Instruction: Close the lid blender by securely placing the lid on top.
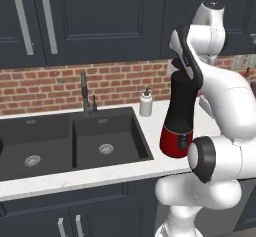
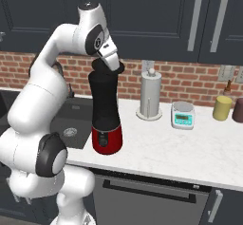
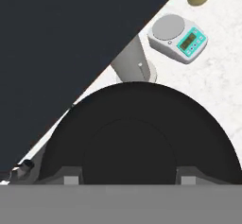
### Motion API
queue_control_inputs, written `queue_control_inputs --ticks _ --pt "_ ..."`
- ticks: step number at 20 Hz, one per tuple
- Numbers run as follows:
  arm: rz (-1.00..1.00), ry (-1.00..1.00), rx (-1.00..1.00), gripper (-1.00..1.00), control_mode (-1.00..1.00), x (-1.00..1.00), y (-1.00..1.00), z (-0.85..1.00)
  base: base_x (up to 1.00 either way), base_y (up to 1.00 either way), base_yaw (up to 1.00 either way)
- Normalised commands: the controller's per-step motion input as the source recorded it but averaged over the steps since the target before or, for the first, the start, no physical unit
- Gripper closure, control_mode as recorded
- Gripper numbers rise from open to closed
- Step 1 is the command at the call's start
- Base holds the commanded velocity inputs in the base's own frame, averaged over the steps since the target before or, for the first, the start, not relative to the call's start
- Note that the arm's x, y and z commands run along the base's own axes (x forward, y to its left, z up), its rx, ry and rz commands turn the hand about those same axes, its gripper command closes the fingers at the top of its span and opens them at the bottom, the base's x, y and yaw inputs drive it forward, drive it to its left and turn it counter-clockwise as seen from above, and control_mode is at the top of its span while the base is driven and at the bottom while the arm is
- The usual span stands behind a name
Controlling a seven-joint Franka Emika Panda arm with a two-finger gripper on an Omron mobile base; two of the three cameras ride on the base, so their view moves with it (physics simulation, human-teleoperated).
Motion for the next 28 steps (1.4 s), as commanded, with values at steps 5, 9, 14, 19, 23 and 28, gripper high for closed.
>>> queue_control_inputs --ticks 5,9,14,19,23,28 --pt "0.0 0.0 -0.01 1.0 -1.0 0.45 0.31 -0.25 0.0 0.0 0.0" --pt "0.0 0.0 -0.08 1.0 -1.0 0.53 0.02 -0.17 0.0 0.0 0.0" --pt "0.0 0.0 -0.1 1.0 -1.0 0.21 -0.05 -0.15 0.0 0.0 0.0" --pt "0.01 0.0 -0.01 1.0 -1.0 -0.02 -0.04 -0.15 0.0 0.0 0.0" --pt "0.0 0.0 0.0 1.0 -1.0 -0.01 0.02 -0.23 0.0 0.0 0.0" --pt "0.0 0.0 0.0 1.0 -1.0 0.0 0.02 -0.26 0.0 0.0 0.0"
